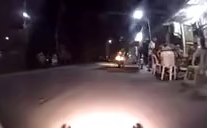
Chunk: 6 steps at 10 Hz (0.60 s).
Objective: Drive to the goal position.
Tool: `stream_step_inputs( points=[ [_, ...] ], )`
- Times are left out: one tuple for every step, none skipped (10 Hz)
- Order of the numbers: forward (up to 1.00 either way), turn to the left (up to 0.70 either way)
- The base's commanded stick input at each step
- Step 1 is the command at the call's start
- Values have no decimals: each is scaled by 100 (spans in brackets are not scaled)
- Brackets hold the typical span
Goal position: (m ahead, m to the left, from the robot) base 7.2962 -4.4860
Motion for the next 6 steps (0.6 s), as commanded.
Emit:
stream_step_inputs(
  points=[
    [60,0],
    [60,0],
    [60,0],
    [60,0],
    [60,0],
    [60,0]
  ],
)
